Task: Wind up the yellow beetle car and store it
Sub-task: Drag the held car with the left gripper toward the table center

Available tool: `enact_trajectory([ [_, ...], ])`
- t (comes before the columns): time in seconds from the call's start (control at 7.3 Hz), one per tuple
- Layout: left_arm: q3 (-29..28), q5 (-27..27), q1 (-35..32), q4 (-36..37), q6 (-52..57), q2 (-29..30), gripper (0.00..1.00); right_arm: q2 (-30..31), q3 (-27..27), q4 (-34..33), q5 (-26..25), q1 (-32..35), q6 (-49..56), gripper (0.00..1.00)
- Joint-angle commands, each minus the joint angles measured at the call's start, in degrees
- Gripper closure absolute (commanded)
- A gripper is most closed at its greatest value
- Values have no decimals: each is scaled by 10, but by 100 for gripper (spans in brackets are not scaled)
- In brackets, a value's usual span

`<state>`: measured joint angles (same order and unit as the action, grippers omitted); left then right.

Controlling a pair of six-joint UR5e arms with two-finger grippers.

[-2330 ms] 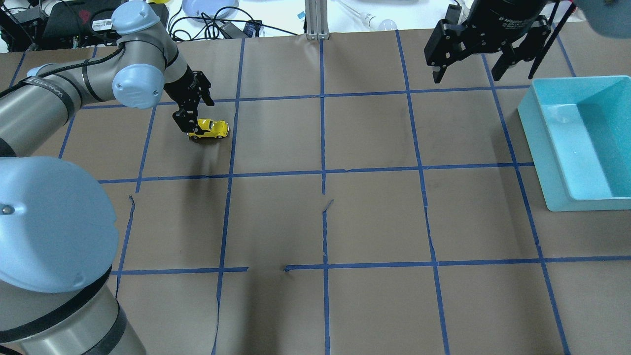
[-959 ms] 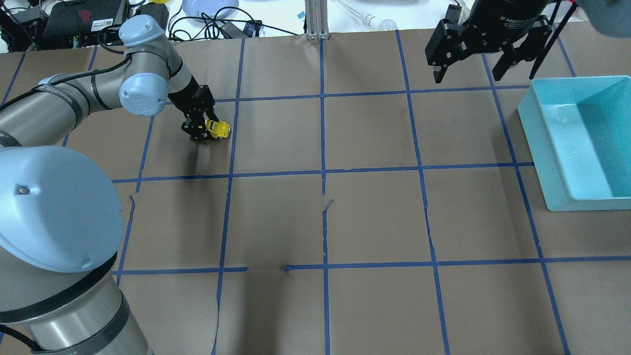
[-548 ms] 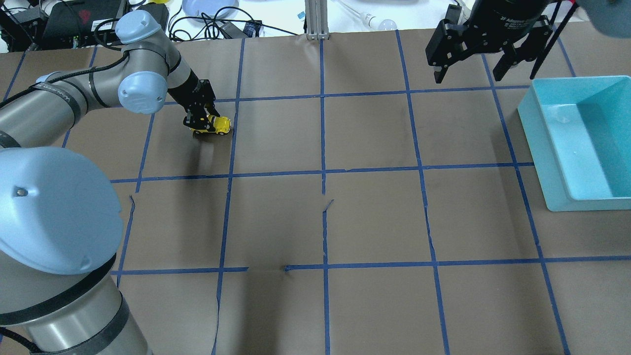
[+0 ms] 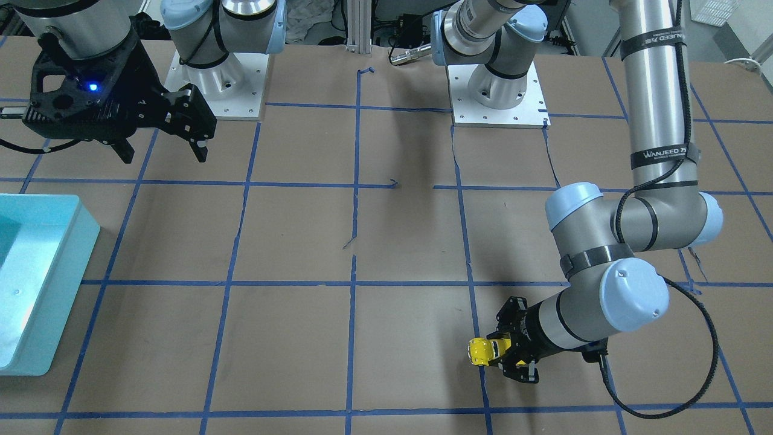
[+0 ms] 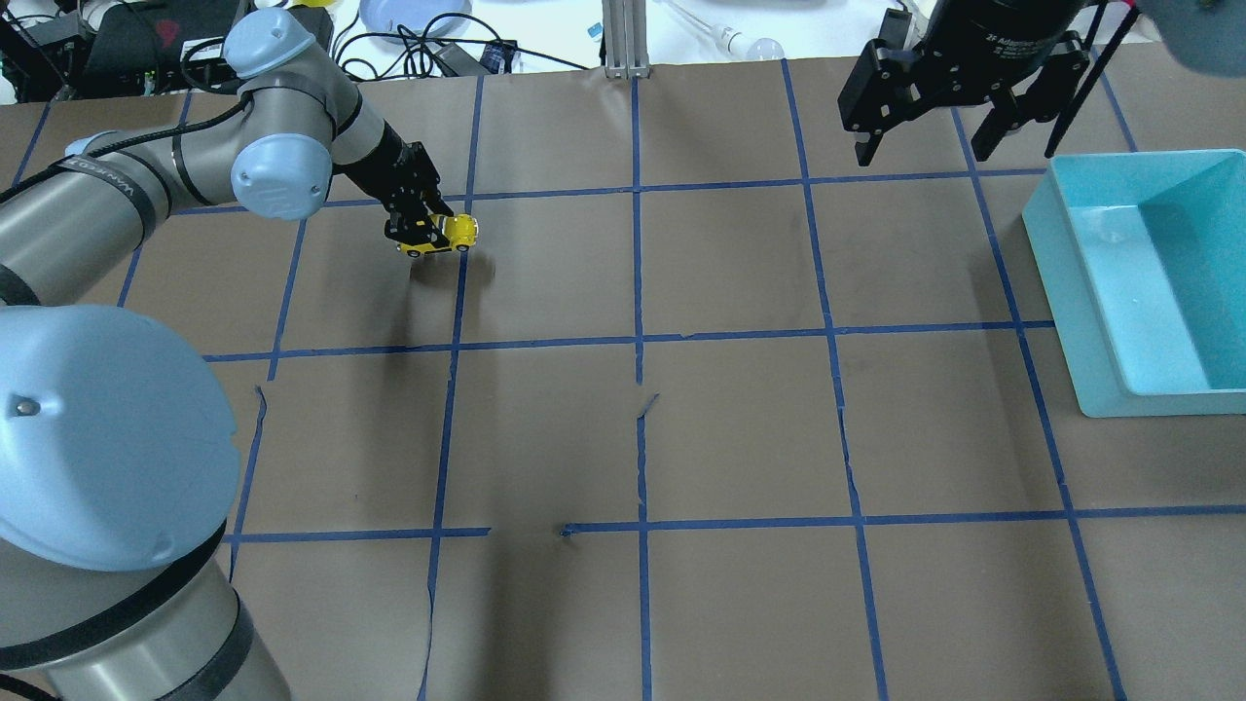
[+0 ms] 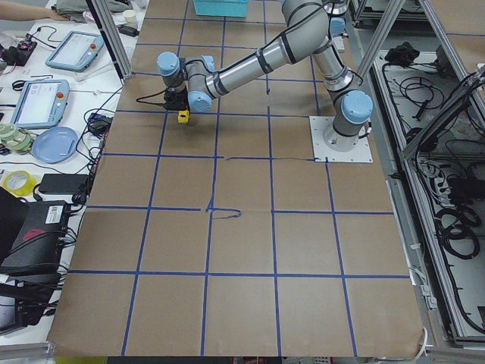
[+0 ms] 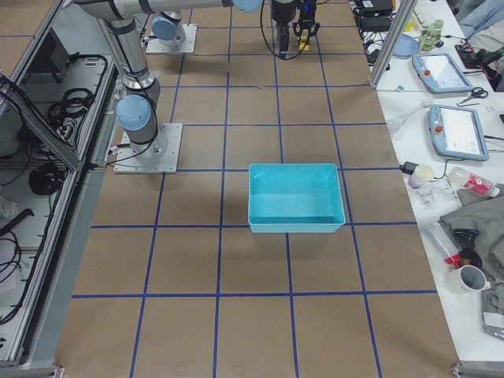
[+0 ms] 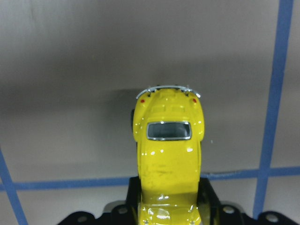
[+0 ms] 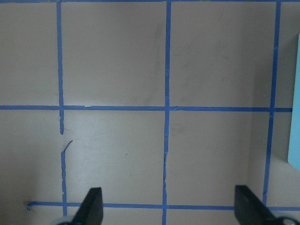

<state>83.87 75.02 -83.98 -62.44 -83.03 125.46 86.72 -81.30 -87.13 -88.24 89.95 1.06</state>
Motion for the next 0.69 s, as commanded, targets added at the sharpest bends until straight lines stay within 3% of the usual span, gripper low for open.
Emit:
enact_trajectory([
  [0.0,16,-7,-21,-5,-20,-3,100,-1,0,0,1,0,0,0],
  [0.41,29,-15,-22,0,-13,2,100,-1,0,0,0,-1,0,0],
  [0.55,25,-46,-21,4,-12,4,100,-1,0,0,-1,-1,0,0],
])
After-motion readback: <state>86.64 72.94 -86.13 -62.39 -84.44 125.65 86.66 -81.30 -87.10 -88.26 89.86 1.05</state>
